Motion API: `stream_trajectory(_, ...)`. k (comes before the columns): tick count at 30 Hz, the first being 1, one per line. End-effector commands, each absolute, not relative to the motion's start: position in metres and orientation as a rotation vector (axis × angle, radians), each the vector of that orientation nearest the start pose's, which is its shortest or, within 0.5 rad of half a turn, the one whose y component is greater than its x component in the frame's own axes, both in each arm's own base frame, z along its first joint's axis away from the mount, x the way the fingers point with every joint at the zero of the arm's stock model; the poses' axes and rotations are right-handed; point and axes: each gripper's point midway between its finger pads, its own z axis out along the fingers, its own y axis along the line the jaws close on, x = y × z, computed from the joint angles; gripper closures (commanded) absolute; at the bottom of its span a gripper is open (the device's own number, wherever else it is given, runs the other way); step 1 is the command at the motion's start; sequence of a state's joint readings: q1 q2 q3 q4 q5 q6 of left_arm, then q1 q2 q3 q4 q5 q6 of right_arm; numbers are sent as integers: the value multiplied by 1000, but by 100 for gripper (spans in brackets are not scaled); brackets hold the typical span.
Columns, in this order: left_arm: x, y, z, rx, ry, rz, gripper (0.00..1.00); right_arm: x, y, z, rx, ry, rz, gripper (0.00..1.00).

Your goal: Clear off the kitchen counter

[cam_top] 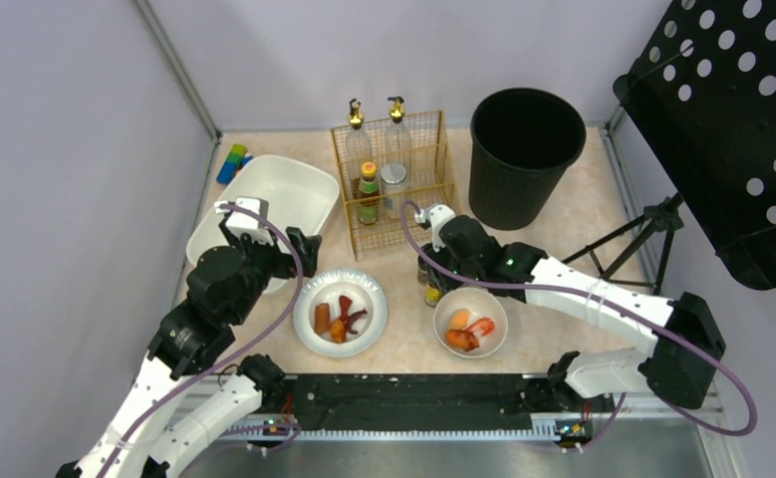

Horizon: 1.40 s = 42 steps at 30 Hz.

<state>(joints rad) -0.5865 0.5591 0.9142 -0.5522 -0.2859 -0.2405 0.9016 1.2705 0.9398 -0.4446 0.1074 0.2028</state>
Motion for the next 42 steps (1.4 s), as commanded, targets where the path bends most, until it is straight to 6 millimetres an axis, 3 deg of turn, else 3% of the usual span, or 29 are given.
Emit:
stream_trajectory(1, 223, -96, 314, 89, 1749, -340, 2, 226, 281, 186, -750, 2157, 492, 100)
stream_trajectory(13, 222, -96, 315, 89, 1745, -341, 2, 240, 309, 287, -792, 1973, 583, 100)
stream_trajectory(17, 222, -96, 316, 87, 1743, -341, 2, 260, 322, 317, -758, 1913, 560, 100)
stream_trajectory(24, 221, -96, 316, 88, 1742, -345, 2, 300, 352, 341, -711, 1860, 492, 100)
stream_trajectory(27, 221, -97, 316, 92, 1742, -350, 2, 316, 363, 345, -696, 1846, 462, 100)
stream_trajectory(30, 220, -97, 317, 92, 1740, -352, 2, 329, 374, 337, -696, 1858, 439, 100)
stream_trajectory(42, 220, -98, 317, 96, 1740, -361, 2, 361, 396, 275, -683, 1938, 435, 100)
